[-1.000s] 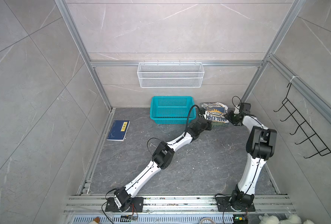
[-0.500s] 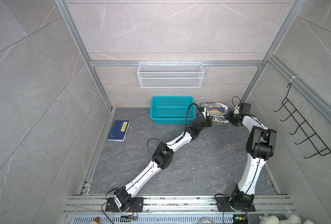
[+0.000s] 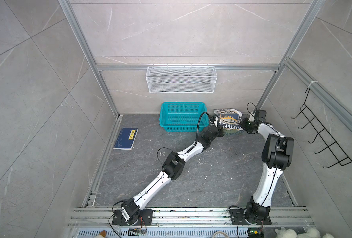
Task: Fold and stack tank tops
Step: Smooth out the tank top.
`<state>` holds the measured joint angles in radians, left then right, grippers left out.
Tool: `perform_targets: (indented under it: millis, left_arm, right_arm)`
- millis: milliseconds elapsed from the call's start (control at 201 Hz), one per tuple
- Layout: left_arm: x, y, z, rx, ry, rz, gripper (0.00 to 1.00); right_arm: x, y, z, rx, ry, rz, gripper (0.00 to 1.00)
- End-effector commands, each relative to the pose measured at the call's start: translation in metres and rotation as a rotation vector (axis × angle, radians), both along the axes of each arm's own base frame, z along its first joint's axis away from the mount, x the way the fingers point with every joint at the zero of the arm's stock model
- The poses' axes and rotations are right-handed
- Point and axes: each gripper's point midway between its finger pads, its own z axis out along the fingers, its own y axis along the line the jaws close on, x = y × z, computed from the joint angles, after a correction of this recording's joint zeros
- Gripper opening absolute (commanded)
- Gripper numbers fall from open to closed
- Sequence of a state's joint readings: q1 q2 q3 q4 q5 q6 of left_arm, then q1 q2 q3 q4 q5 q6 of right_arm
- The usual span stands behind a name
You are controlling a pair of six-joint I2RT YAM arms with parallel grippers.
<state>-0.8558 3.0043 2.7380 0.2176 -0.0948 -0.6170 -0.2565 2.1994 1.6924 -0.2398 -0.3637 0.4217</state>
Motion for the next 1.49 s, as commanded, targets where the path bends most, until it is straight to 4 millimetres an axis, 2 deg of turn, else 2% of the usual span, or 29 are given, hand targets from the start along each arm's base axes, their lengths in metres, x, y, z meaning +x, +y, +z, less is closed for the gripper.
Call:
perform_targets:
  millis: [0,194,279,393,627,732,771,871,976,995,1010,1060,1140,1224,1244,1264,1299,1394,1488]
  left_arm:
    - [-0.008,-0.005,0.061,-0.065,-0.083,-0.021,0.0]
    - [-0.029,-0.009,0.096,-0.026,-0.123,-0.052,0.0]
    - [-0.042,-0.005,0.105,-0.009,-0.141,-0.026,0.0]
    - [-0.048,0.0,0.109,-0.025,-0.132,-0.012,0.0]
    - [-0.051,-0.002,0.096,0.001,-0.101,-0.034,0.0]
    - [-0.057,0.005,0.099,0.022,-0.101,-0.039,0.0]
    - [-0.06,0.009,0.101,0.024,-0.098,-0.034,0.04]
    - [-0.066,0.023,0.107,0.033,-0.091,-0.021,0.1]
    - [-0.078,0.038,0.117,0.063,-0.083,-0.025,0.14]
    - [-0.08,0.04,0.113,0.078,-0.077,-0.028,0.15]
    - [-0.085,0.044,0.128,0.068,-0.089,-0.03,0.16]
    - [-0.093,0.057,0.134,0.094,-0.085,-0.03,0.18]
    - [-0.108,0.08,0.135,0.159,-0.079,-0.026,0.24]
    - [-0.124,0.115,0.133,0.242,-0.064,0.009,0.34]
    - [-0.127,0.126,0.133,0.263,-0.064,0.025,0.38]
    - [-0.131,0.137,0.133,0.288,-0.063,0.043,0.48]
    - [-0.137,0.157,0.129,0.338,-0.061,0.077,0.58]
    - [-0.153,0.219,0.123,0.459,-0.073,0.18,0.7]
    - [-0.165,0.289,0.117,0.594,-0.101,0.32,0.89]
  right_arm:
    - [-0.002,0.006,-0.002,0.023,0.008,0.018,0.1]
    - [-0.009,0.002,0.036,-0.017,-0.058,0.0,0.04]
    - [-0.013,-0.005,0.044,-0.038,-0.061,-0.021,0.04]
    - [-0.018,-0.012,0.037,-0.023,-0.046,-0.044,0.03]
    - [-0.025,-0.014,0.024,-0.014,-0.022,-0.064,0.02]
    - [-0.017,-0.014,0.014,0.005,-0.006,-0.048,0.09]
    - [-0.014,-0.014,0.01,0.015,0.008,-0.042,0.13]
    - [-0.013,-0.017,0.005,0.013,0.023,-0.057,0.31]
    - [-0.019,-0.02,0.018,-0.017,0.01,-0.075,0.45]
    - [-0.02,-0.02,0.022,-0.022,0.006,-0.076,0.46]
    - [-0.022,-0.02,0.024,-0.026,0.005,-0.078,0.47]
    - [-0.031,-0.021,0.031,-0.038,0.007,-0.091,0.52]
    - [-0.048,-0.02,0.044,-0.053,-0.007,-0.12,0.58]
    - [-0.074,-0.017,0.055,-0.069,-0.02,-0.15,0.61]
    - [-0.082,-0.017,0.056,-0.077,-0.022,-0.161,0.62]
    - [-0.09,-0.016,0.057,-0.086,-0.025,-0.171,0.62]
    - [-0.104,-0.014,0.06,-0.098,-0.039,-0.187,0.62]
    - [-0.143,-0.01,0.064,-0.177,-0.078,-0.241,0.63]
    - [-0.172,0.003,0.054,-0.271,-0.092,-0.225,0.65]
